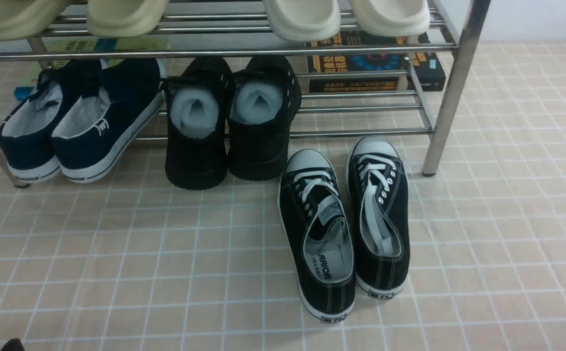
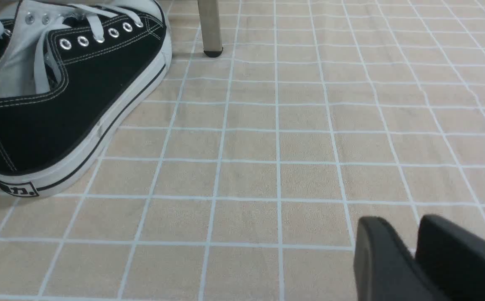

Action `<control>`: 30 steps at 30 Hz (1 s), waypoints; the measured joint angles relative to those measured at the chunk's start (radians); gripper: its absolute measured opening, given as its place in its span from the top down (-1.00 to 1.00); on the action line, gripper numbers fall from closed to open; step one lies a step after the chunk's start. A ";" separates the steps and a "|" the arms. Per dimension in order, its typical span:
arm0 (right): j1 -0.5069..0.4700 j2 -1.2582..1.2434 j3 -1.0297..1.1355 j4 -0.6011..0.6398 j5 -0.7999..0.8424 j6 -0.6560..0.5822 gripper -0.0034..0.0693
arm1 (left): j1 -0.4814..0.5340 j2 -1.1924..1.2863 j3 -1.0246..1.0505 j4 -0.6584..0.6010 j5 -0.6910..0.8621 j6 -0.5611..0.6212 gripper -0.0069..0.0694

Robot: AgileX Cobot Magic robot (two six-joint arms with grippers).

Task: Take the shoes off the shelf from the light coffee tablecloth by hand.
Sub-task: 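Grasp the leftmost shoe on the bottom shelf of the shoe rack with the left gripper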

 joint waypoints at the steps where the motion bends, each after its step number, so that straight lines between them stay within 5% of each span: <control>1: 0.000 0.000 0.000 0.000 0.000 0.000 0.47 | 0.000 0.000 0.000 0.001 0.000 0.000 0.19; 23: 0.000 0.000 0.000 0.000 0.000 0.000 0.42 | 0.000 0.000 0.000 0.102 0.001 -0.005 0.19; 26: 0.000 0.000 0.000 0.000 0.000 0.000 0.41 | 0.000 0.000 0.000 0.033 -0.005 -0.064 0.19; 30: 0.000 0.000 0.000 0.000 0.000 0.000 0.39 | 0.000 0.000 0.003 -0.218 -0.051 -0.274 0.19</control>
